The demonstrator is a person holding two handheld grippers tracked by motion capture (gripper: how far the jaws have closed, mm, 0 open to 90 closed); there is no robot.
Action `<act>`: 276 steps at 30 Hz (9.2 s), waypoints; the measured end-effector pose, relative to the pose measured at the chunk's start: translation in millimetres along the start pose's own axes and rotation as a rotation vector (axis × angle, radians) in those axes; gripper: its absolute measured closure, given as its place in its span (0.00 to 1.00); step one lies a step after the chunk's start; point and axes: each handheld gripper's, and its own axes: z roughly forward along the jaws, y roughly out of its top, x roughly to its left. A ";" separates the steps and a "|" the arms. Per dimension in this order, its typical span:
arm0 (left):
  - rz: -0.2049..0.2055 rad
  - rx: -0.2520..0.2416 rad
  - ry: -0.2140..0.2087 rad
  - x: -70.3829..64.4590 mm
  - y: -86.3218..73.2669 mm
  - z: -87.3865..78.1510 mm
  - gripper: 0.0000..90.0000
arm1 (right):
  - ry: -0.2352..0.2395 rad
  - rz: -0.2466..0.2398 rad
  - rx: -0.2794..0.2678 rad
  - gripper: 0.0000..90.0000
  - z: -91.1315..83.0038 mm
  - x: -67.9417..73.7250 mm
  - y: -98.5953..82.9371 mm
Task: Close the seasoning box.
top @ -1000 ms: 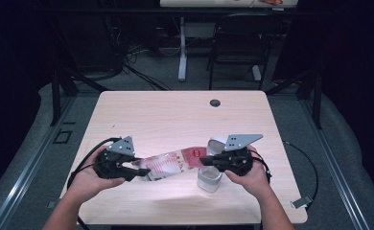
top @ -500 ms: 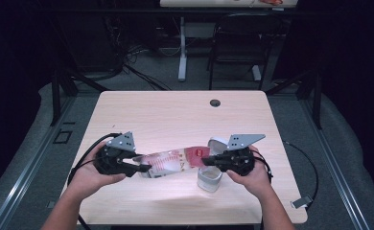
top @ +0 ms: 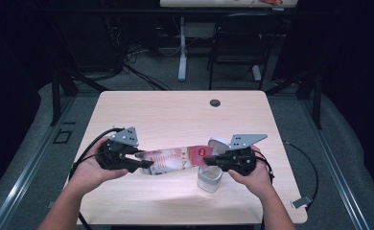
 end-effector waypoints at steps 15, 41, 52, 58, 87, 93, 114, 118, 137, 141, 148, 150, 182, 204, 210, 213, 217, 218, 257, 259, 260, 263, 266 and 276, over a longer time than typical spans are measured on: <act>0.017 0.004 -0.001 -1.3 12.1 -3.6 0.76 | 0.007 0.013 -0.004 0.98 -2.0 -2.5 -4.2; 0.031 0.018 -0.005 0.8 26.5 -5.0 0.78 | -0.016 0.000 0.016 0.97 -5.2 -4.3 -4.9; 0.040 0.016 -0.007 -0.6 30.9 -7.2 0.79 | -0.049 -0.012 0.038 0.94 -9.6 -6.9 -5.8; 0.035 0.013 -0.021 0.2 32.5 -7.8 0.80 | -0.052 -0.007 0.038 0.97 -12.1 -9.0 -7.6; 0.037 0.009 -0.038 -1.8 44.2 -8.3 0.81 | -0.053 -0.006 0.048 0.99 -16.8 -11.0 -9.1; 0.035 0.005 -0.038 -1.8 45.4 -8.0 0.82 | -0.056 -0.005 0.049 0.99 -16.8 -11.2 -9.4; 0.037 0.004 -0.035 -1.7 50.8 -8.5 0.82 | -0.059 0.000 0.051 0.99 -16.5 -12.2 -10.6; 0.038 0.000 -0.037 -1.9 51.5 -8.7 0.82 | -0.063 0.000 0.052 0.99 -15.9 -12.2 -10.8; 0.046 -0.002 -0.041 -3.2 56.4 -9.4 0.83 | -0.063 -0.002 0.067 0.99 -16.7 -12.1 -11.3; 0.048 -0.003 -0.041 -3.5 57.0 -9.6 0.83 | -0.063 -0.003 0.069 0.99 -16.8 -11.8 -11.3; 0.045 -0.007 -0.041 -3.7 56.8 -9.6 0.83 | -0.065 -0.005 0.071 0.99 -16.8 -11.3 -11.0; 0.045 -0.006 -0.043 -3.5 57.0 -9.6 0.83 | -0.064 -0.006 0.073 0.99 -17.0 -11.3 -10.8; 0.044 -0.010 -0.052 -3.8 58.1 -8.5 0.83 | -0.084 -0.008 0.074 0.99 -18.5 -10.3 -10.6; 0.047 -0.007 -0.055 -2.7 58.7 -8.5 0.83 | -0.093 -0.009 0.071 0.98 -17.8 -9.8 -10.5; 0.046 -0.008 -0.057 -2.4 58.7 -8.6 0.83 | -0.092 -0.009 0.071 0.98 -17.2 -9.9 -10.7; 0.045 -0.009 -0.058 -2.4 58.8 -8.6 0.83 | -0.093 -0.010 0.070 0.98 -17.1 -9.6 -10.7; 0.045 -0.009 -0.058 -2.4 58.9 -8.7 0.83 | -0.095 -0.011 0.071 0.98 -17.1 -9.5 -10.7; 0.045 -0.009 -0.059 -2.4 58.9 -8.6 0.83 | -0.095 -0.011 0.071 0.98 -17.1 -9.5 -10.7; 0.055 -0.015 -0.066 -3.4 62.7 -8.9 0.85 | -0.087 -0.008 0.065 0.98 -16.3 -10.0 -11.3; 0.055 -0.017 -0.066 -3.3 62.7 -8.8 0.85 | -0.086 -0.007 0.065 0.98 -16.3 -10.0 -11.4; 0.055 -0.017 -0.066 -3.3 62.7 -8.8 0.85 | -0.086 -0.007 0.065 0.98 -16.3 -10.1 -11.4; 0.053 -0.017 -0.067 -3.4 62.8 -8.8 0.85 | -0.086 -0.006 0.065 0.98 -16.3 -10.1 -11.4; 0.052 -0.016 -0.067 -3.4 62.9 -8.8 0.85 | -0.086 -0.006 0.066 0.98 -16.3 -10.0 -11.4; 0.057 -0.015 -0.065 -3.0 63.4 -8.6 0.86 | -0.081 -0.004 0.065 0.98 -16.5 -10.2 -11.5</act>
